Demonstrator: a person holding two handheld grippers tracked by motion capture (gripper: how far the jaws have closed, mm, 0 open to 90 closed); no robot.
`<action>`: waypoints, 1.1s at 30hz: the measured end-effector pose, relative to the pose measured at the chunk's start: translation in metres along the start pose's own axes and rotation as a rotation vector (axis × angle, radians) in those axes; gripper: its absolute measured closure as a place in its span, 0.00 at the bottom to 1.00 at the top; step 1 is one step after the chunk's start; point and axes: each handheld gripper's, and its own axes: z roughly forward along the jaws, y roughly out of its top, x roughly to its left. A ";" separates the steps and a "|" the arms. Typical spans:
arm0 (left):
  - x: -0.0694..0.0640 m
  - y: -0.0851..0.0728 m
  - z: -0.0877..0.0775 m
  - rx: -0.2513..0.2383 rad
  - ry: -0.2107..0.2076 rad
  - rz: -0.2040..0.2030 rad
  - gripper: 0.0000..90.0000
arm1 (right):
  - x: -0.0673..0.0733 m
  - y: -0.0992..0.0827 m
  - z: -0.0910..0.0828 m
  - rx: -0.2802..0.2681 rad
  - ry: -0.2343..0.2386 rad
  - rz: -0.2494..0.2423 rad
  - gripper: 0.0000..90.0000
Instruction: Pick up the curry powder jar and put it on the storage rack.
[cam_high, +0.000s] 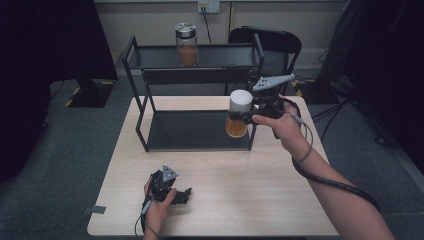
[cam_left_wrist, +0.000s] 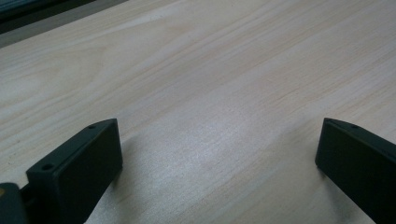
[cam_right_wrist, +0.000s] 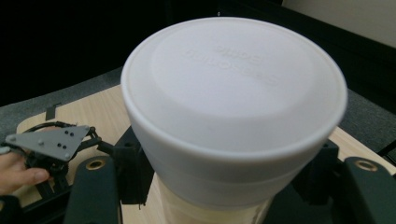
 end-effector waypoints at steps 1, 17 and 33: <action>0.000 0.000 0.000 0.000 0.000 0.000 0.00 | 0.000 0.005 0.001 0.003 -0.002 -0.003 0.39; 0.000 0.000 0.000 0.000 0.000 -0.001 0.00 | -0.008 0.062 -0.001 -0.050 -0.035 0.001 0.39; 0.000 0.000 0.000 -0.001 0.000 -0.002 0.00 | -0.008 0.102 -0.004 -0.050 -0.066 -0.011 0.39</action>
